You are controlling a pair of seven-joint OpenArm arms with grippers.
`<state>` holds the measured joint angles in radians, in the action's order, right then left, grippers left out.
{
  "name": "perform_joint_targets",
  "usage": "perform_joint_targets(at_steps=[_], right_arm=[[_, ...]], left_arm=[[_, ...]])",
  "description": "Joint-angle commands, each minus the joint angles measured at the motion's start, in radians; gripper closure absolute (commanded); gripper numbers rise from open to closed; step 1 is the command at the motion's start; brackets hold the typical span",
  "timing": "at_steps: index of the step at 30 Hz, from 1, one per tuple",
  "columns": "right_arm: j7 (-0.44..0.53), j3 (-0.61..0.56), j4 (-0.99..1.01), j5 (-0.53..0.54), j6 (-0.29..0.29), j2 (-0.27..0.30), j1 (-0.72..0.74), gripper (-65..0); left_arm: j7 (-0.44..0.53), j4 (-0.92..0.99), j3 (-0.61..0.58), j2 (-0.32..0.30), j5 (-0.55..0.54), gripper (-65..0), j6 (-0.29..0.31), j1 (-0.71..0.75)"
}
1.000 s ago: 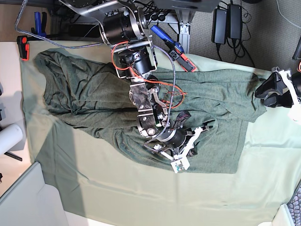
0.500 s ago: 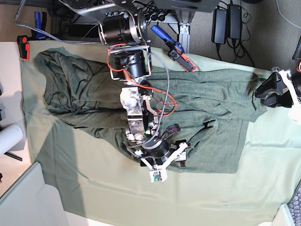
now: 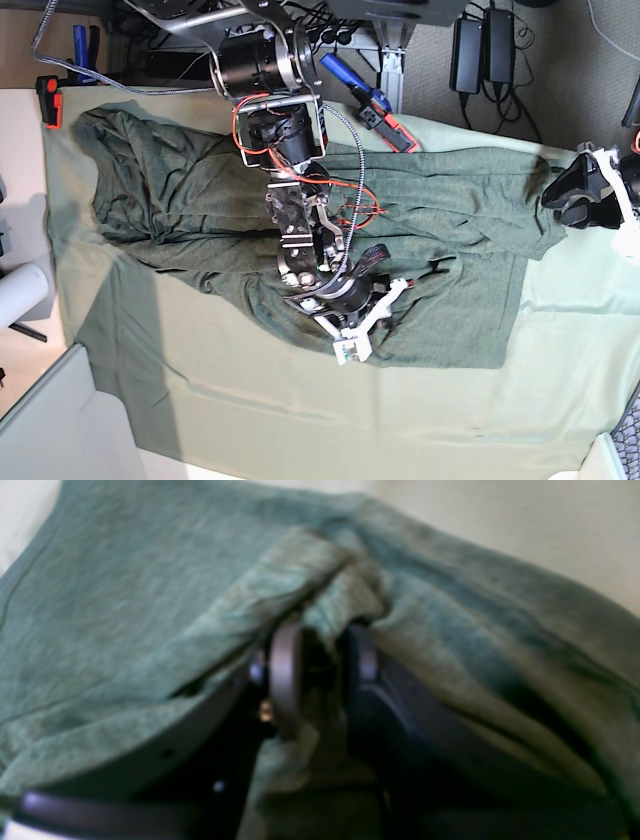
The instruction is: Fold the T-shirt properly
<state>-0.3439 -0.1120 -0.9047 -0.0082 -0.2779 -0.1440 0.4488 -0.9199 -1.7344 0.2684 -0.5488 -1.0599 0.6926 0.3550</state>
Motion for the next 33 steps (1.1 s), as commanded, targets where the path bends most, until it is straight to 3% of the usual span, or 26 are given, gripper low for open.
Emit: perform_joint_targets(at_steps=[1, 4, 17, 27, 29, 33], right_arm=[[0.025, -0.008, -0.01, 0.005, -0.042, -0.008, 0.027, -11.6], [0.037, -0.037, -0.011, 0.014, -0.09, -0.008, 0.028, -6.7], [0.037, -0.339, -0.048, 0.045, -0.097, -0.008, 0.044, -6.3], [0.019, -0.494, -0.115, 0.041, -0.103, -0.008, 0.04, -6.5], [0.017, -0.49, -0.119, 0.042, -0.103, -0.008, 0.04, -13.5], [0.018, -0.468, -0.126, 0.042, -0.103, -0.008, 0.041, -39.3]], left_arm=[[0.01, -0.014, 0.009, -0.017, -0.025, -36.9, 0.006, -0.005], [0.01, -0.014, 0.009, -0.017, -0.025, -36.9, 0.006, -0.005], [0.018, -0.014, 0.01, -0.018, -0.024, -37.0, 0.006, -0.01], [0.023, -0.014, 0.131, -0.017, -0.04, -36.9, 0.006, -0.074], [0.027, -0.014, 0.132, -0.017, -0.039, -36.9, 0.006, -0.09], [0.098, -0.014, 0.132, -0.017, -0.003, -37.0, 0.006, -0.107]])
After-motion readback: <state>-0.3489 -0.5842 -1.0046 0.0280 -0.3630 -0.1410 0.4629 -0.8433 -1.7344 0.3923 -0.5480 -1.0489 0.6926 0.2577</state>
